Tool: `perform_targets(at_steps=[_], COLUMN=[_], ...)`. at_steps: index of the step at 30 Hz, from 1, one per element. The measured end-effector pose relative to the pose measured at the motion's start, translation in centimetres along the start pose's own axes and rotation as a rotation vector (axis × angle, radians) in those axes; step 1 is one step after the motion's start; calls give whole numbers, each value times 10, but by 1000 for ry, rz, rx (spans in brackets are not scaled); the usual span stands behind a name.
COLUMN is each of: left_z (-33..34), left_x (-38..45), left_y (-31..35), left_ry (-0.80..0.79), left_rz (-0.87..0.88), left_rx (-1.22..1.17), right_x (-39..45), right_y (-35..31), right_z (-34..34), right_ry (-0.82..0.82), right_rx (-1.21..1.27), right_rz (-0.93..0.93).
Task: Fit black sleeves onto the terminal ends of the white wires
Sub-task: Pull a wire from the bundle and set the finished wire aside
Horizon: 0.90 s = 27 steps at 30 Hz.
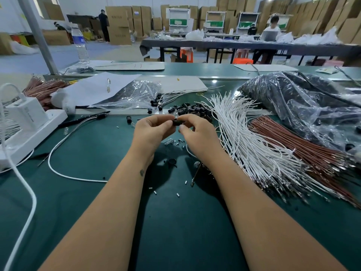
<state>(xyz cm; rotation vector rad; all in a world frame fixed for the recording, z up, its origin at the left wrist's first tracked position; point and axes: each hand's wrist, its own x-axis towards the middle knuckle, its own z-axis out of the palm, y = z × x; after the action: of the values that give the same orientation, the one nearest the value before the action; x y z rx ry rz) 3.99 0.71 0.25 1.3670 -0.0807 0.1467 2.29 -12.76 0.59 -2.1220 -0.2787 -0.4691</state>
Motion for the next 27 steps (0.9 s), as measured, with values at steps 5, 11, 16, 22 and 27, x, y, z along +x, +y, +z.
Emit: perform_targets(at_steps=[5,11,16,22,27], left_z=[-4,-21,5,-5,0], left_x=[0,1,-7,-2,-4], left_y=[4,6,7,3,5], left_ry=[194,556,169,243,72], left_rz=[80,143,662,515,460], left_rx=[152,818,1068,1041,893], right_x=[2,2,1,3,2], right_y=[1,8,0,6,5], right_z=[-3,-10,-6,-7,-5], right_ry=[8,48,6,21,0], right_rx=[-271,-383,-243,-259,-196], right_rz=[-32,26,-64,-52,-100])
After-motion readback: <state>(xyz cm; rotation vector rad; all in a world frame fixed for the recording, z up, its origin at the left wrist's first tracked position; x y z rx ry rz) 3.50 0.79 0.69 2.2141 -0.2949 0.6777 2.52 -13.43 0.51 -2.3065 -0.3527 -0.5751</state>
